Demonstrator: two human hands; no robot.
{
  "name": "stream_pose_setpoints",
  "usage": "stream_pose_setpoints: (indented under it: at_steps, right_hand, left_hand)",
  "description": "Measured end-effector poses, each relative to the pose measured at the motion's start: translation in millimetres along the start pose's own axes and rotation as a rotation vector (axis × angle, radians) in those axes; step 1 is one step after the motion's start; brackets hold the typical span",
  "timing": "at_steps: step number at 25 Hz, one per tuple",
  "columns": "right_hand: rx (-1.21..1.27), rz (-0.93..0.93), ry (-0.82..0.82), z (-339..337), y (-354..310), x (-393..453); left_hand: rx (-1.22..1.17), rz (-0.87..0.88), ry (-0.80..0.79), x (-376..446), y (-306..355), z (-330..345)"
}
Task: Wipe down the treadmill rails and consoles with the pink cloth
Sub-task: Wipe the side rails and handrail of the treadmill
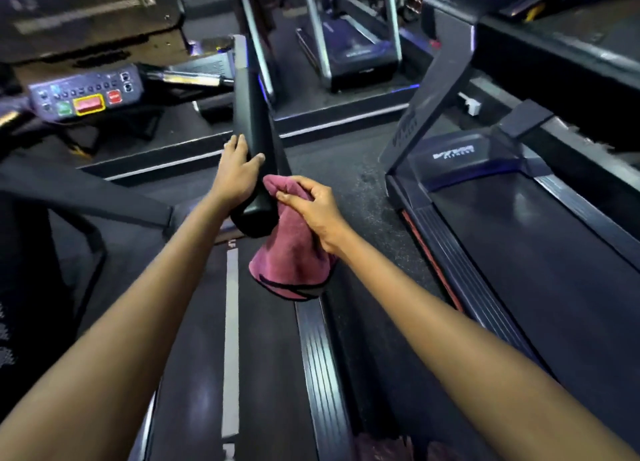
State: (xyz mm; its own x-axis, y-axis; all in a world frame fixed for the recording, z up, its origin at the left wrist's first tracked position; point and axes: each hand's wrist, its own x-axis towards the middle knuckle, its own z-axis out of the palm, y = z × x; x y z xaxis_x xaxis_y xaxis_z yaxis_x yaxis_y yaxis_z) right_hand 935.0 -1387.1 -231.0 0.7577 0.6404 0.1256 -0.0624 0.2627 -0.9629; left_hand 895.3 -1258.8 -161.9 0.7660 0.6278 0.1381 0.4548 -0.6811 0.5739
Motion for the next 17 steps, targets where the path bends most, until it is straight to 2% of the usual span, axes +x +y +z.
stream_pose_setpoints:
  at_steps: [2,5,9,14,17]
  right_hand:
    - [0.002,-0.059,-0.085,-8,11,11]
    - [-0.015,-0.142,-0.104,-7,12,26]
    - [-0.027,-0.263,-0.139,-10,19,14]
    - [-0.053,-0.047,-0.035,-4,14,27]
    - [-0.051,-0.118,-0.100,-7,16,11]
  left_hand:
    - [0.002,-0.014,0.023,7,-6,2]
    - [-0.026,-0.107,0.051,5,-9,2]
    - [0.136,-0.177,0.142,-16,12,4]
    - [0.213,-0.271,0.189,-51,19,14]
    - [0.254,-0.304,0.236,-58,25,14]
